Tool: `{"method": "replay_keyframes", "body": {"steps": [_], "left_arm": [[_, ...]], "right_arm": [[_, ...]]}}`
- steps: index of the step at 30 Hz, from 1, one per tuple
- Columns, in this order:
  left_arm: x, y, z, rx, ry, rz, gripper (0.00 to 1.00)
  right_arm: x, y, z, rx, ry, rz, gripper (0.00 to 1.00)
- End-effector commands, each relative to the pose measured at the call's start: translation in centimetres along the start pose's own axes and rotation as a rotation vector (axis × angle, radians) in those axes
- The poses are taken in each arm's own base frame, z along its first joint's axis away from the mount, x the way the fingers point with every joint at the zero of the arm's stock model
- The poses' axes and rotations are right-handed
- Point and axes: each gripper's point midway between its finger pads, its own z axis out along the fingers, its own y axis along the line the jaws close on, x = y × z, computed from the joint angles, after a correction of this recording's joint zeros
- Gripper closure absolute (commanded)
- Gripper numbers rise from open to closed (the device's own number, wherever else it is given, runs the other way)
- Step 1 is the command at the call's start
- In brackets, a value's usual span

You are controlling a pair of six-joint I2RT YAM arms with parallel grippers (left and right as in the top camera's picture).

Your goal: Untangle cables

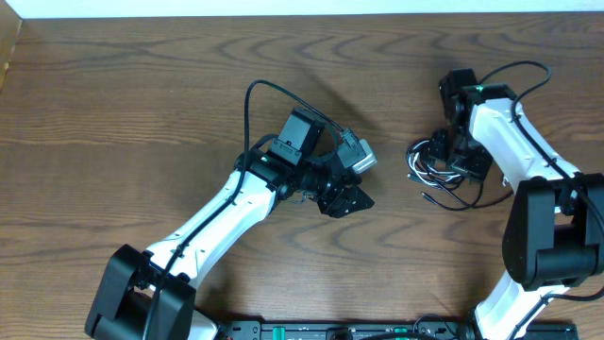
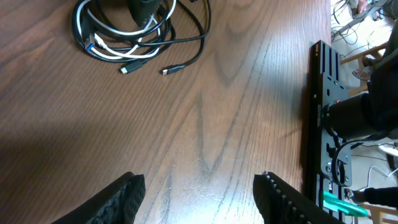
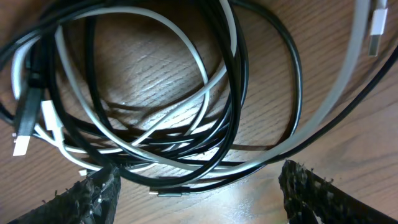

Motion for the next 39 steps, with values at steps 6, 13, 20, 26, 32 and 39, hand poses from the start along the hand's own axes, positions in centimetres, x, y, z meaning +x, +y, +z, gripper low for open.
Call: {"method": "replay_keyframes", "body": {"steps": [6, 13, 20, 26, 32, 39], "left_arm": [[0.6, -0.2, 0.0, -0.002, 0.022, -0.021, 0.39], [0.9, -0.3, 0.0, 0.001, 0.033, -0.031, 0.40], [1.0, -0.3, 0.0, 0.002, 0.037, -0.035, 0.39], [1.1, -0.4, 0.0, 0.004, 0.041, -0.040, 0.39], [1.5, -0.5, -0.1, 0.007, 0.055, -0.053, 0.39], [1.5, -0.5, -0.1, 0.007, 0.055, -0.054, 0.39]], "right_arm": [[0.2, -0.9, 1.2, 0.040, -0.018, 0.050, 0.24], [0.0, -0.6, 2.2, 0.024, -0.037, 0.063, 0.56], [0.1, 0.8, 2.1, -0.050, -0.018, 0.020, 0.99], [-0.1, 2.1, 1.4, -0.124, -0.019, 0.000, 0.99], [-0.5, 4.7, -0.4, -0.278, -0.034, -0.056, 0.99], [-1.0, 7.6, -6.0, -0.505, -0.109, -0.168, 0.99]]}}
